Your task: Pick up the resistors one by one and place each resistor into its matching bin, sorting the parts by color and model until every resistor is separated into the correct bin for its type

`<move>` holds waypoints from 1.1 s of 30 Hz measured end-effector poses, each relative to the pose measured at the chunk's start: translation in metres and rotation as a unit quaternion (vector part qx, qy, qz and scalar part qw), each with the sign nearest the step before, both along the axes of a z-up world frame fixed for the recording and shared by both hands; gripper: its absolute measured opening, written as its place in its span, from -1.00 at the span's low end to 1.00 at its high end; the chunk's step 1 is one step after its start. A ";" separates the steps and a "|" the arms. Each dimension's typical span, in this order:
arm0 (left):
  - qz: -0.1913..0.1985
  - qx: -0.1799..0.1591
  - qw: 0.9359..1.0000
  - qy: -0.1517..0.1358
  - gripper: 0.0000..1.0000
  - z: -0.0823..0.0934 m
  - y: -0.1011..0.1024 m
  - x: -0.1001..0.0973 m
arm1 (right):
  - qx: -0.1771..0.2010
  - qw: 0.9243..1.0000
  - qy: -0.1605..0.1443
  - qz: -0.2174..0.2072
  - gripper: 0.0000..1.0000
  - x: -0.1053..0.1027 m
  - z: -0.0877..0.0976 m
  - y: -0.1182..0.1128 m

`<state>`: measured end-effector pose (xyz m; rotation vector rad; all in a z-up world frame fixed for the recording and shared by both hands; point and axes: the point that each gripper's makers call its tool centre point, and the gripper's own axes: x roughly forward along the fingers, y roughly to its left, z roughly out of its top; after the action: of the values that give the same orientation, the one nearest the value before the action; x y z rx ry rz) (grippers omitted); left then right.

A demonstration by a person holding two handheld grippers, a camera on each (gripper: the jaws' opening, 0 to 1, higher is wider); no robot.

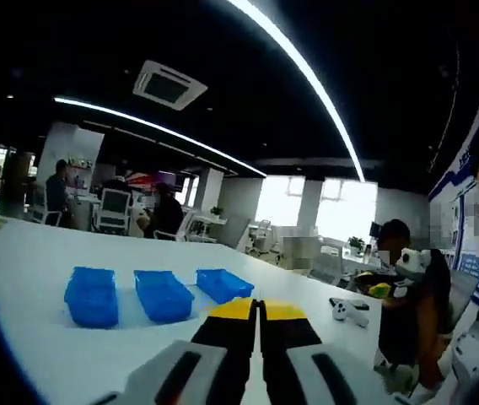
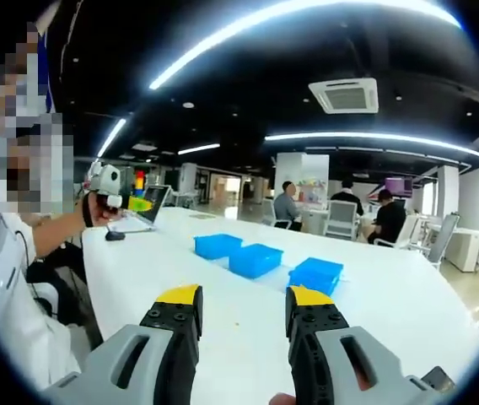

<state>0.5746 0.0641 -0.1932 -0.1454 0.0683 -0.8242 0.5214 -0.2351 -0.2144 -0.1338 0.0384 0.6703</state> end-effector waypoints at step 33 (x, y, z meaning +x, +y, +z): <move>-0.040 0.082 0.995 0.031 -0.91 -0.015 -0.167 0.145 | 0.013 1.000 -0.004 -0.018 -0.18 -0.001 0.001 -0.015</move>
<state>0.7200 -0.1029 -0.2086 -0.0124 0.2006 -0.8904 0.5207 -0.2500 -0.2130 -0.1103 0.0242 0.6348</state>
